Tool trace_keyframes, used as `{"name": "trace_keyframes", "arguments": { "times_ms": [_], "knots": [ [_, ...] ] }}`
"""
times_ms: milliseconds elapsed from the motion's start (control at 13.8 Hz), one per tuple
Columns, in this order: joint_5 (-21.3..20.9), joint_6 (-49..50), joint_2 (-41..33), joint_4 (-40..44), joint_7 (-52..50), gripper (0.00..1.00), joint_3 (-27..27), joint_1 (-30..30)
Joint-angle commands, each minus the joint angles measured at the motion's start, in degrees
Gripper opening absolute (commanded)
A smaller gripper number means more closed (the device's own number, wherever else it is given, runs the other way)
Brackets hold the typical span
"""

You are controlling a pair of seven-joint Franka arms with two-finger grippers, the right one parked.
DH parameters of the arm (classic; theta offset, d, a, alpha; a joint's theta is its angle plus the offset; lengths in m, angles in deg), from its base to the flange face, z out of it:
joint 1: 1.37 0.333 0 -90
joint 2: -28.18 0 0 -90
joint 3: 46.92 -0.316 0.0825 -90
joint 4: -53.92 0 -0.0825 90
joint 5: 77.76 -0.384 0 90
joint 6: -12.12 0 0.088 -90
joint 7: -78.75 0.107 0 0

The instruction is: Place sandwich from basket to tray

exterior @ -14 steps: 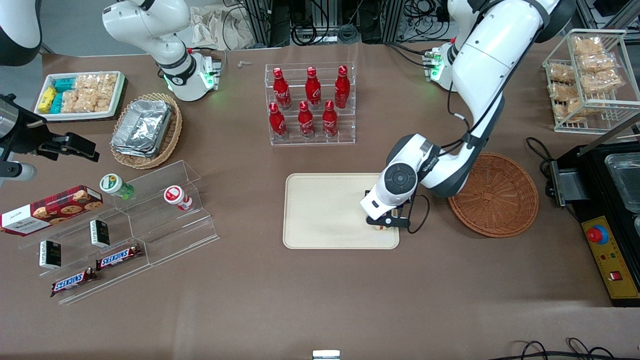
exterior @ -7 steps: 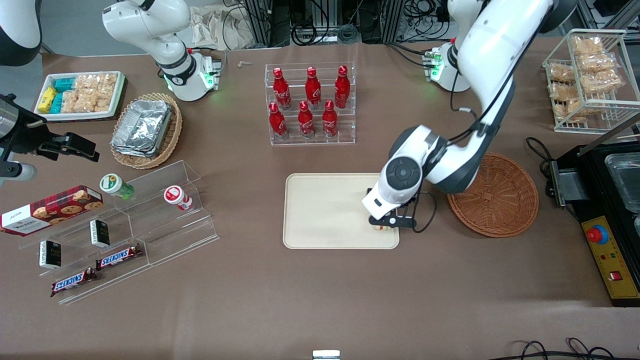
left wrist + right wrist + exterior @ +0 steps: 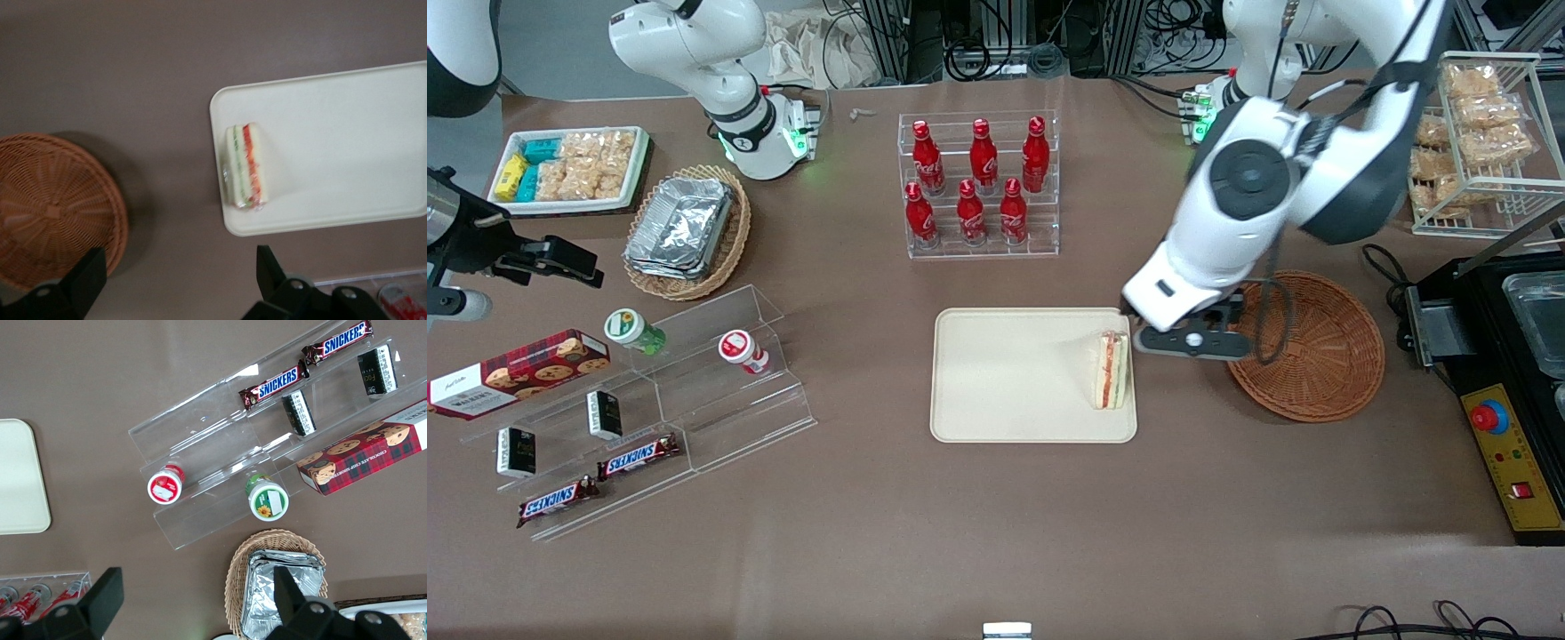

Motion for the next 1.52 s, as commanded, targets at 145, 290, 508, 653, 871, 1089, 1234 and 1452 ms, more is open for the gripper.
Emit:
{"name": "trace_keyframes", "arguments": {
  "times_ms": [145,290,508,653,871,1089,1234,1452],
  "knots": [
    [4.08,6.50,-5.62,1.75,9.16,1.00,-3.14,6.89],
    [7.49,6.86,-9.04,1.06,11.88,1.00,-10.69,4.97],
    [8.04,9.32,-11.16,0.52,17.87,1.00,-16.95,3.99],
    [8.04,9.85,-11.87,0.70,16.04,1.00,-17.32,2.85],
    [7.42,9.94,-11.52,1.23,8.49,1.00,-16.70,0.39],
    [7.33,10.38,-11.96,1.31,8.56,1.00,-15.21,0.39],
    [6.98,12.83,-12.57,1.31,8.56,1.00,-14.42,0.39],
    [6.81,13.81,-14.77,-0.26,8.47,1.00,-14.42,0.47]
  ]
}}
